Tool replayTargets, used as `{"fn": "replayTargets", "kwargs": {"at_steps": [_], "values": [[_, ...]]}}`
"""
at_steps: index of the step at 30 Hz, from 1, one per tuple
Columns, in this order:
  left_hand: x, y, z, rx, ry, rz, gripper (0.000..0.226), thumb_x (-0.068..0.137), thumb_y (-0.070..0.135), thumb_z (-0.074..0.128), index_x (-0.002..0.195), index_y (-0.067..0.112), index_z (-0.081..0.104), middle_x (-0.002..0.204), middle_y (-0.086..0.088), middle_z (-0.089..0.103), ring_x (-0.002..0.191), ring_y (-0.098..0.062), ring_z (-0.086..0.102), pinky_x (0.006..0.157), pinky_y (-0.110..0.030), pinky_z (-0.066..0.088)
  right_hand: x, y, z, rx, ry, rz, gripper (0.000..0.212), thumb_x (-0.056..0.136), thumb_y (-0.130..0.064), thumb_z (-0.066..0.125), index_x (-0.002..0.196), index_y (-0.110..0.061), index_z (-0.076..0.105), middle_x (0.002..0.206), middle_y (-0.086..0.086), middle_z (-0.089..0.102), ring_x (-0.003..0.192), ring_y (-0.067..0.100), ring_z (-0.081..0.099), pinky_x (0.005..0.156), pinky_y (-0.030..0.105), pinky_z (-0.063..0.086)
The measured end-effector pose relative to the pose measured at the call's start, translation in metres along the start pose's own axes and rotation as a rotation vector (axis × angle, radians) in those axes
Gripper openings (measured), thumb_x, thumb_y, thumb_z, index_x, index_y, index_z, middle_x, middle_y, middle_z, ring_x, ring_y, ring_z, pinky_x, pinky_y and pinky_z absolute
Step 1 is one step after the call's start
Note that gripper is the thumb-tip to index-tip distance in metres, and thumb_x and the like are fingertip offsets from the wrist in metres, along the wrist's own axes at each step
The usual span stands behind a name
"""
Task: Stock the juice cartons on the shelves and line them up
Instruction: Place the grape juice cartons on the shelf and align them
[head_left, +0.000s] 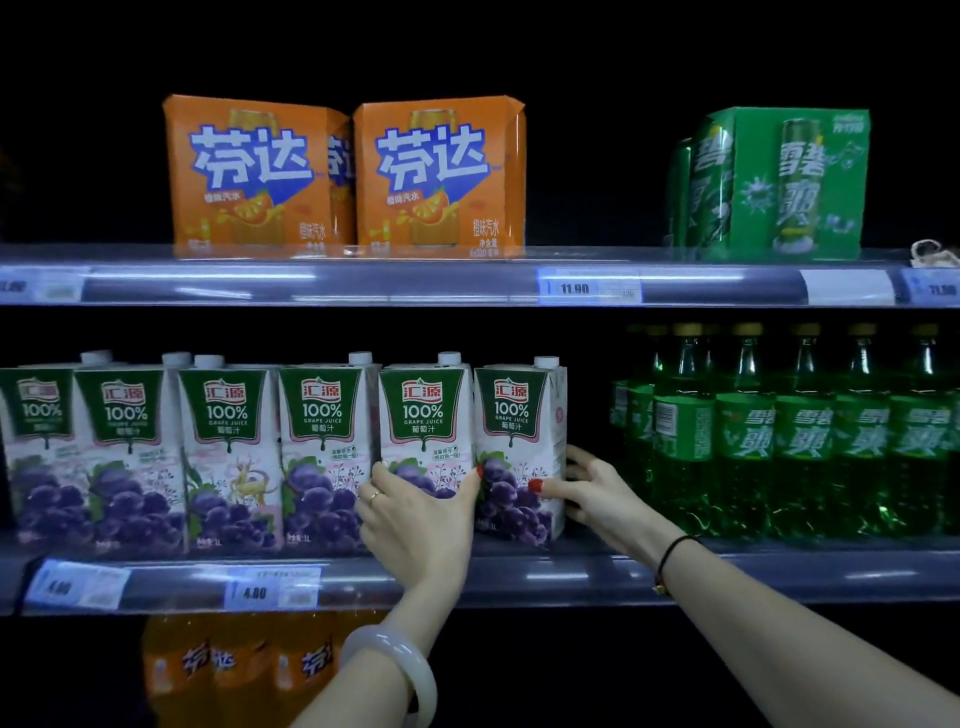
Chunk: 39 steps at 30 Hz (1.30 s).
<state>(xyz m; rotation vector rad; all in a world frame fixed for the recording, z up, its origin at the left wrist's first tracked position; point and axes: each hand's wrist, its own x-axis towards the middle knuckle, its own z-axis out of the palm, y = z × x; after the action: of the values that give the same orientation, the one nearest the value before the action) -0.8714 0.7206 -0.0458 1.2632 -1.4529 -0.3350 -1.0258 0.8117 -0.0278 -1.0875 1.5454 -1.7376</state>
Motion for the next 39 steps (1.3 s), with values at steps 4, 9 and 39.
{"fn": "replayTargets", "kwargs": {"at_steps": [4,9,39], "values": [[0.002,0.001,0.001,0.007,-0.017,-0.015,0.096,0.052,0.065,0.076,0.116,0.001,0.043,0.119,-0.02,0.053,0.111,-0.037,0.048,0.089,-0.048,0.043,0.001,0.001,0.001,-0.003,0.002,0.008,0.051,0.078,0.001,0.07,0.119,-0.022,0.049,0.113,0.013,0.062,0.103,0.026,0.063,0.084,0.036,0.054],[0.002,-0.001,0.002,0.031,0.0,-0.006,0.095,0.052,0.065,0.076,0.115,0.002,0.043,0.118,-0.02,0.054,0.11,-0.037,0.049,0.088,-0.049,0.042,0.002,0.003,0.004,-0.033,0.012,-0.013,0.051,0.078,-0.001,0.07,0.12,-0.021,0.049,0.113,0.012,0.062,0.101,0.023,0.063,0.078,0.029,0.053],[0.007,-0.03,0.006,0.074,-0.269,0.482,0.105,0.074,0.075,0.047,0.14,0.036,-0.024,0.149,0.006,-0.025,0.136,-0.011,-0.031,0.112,-0.038,-0.013,0.002,0.001,0.006,-0.043,-0.028,0.105,0.074,0.084,0.007,0.056,0.146,-0.021,0.028,0.112,0.002,0.068,0.103,0.017,0.063,0.085,0.03,0.046]]}}
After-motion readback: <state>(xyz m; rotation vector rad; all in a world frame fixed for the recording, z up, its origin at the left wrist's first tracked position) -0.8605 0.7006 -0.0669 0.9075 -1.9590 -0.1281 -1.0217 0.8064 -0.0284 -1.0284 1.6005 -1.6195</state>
